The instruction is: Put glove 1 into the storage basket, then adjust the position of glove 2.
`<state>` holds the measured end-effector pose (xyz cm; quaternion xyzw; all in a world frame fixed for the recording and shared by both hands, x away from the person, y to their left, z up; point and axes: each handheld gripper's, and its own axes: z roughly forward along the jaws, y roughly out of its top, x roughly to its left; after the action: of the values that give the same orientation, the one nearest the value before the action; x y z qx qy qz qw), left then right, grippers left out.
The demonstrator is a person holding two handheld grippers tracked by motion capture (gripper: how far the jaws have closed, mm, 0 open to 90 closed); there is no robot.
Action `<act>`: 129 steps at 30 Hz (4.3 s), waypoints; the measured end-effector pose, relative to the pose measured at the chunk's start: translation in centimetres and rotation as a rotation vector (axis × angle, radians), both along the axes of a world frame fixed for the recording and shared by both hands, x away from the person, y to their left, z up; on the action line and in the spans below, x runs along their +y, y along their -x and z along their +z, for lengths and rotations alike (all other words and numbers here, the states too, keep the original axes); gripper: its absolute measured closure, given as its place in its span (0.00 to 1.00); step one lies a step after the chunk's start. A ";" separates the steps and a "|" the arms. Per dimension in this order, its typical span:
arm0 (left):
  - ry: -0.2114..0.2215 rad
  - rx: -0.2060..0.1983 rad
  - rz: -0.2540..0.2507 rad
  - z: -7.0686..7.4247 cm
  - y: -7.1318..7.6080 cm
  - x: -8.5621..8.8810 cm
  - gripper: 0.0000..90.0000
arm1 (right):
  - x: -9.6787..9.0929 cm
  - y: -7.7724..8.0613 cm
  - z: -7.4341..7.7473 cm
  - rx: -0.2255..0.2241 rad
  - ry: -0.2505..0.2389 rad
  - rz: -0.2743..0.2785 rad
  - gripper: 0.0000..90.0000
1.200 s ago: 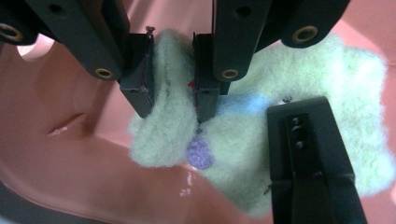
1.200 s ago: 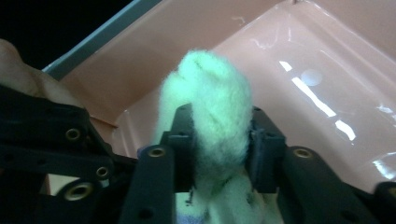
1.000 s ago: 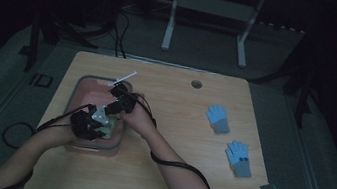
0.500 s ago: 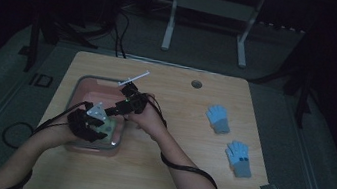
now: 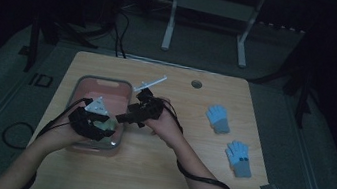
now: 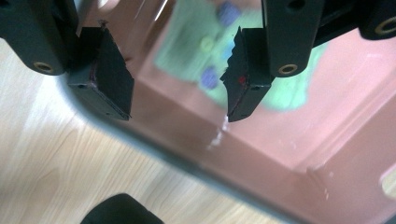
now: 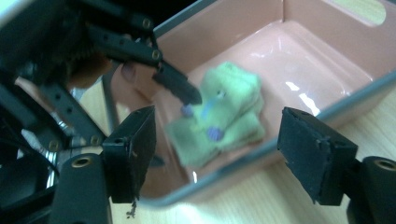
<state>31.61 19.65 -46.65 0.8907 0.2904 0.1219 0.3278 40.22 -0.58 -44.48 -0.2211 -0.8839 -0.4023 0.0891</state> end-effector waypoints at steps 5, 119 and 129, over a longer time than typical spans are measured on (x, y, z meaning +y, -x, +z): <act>0.015 -0.019 -0.004 1.1 0.4 -1.6 0.48 | -2.2 0.7 0.3 -0.012 0.002 -0.014 0.29; 0.264 -0.196 -0.044 -9.3 5.4 -12.6 0.06 | -29.0 -8.2 -9.9 -0.261 0.294 -0.559 0.71; 0.263 -0.197 -0.039 -9.3 5.4 -12.5 0.06 | -28.1 -7.9 -9.7 -0.225 0.301 -0.600 0.90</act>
<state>26.23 7.13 -55.97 0.8294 0.2528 0.1632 0.4706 48.09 -28.73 -54.17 -0.4359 -0.8333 -0.2976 -0.1644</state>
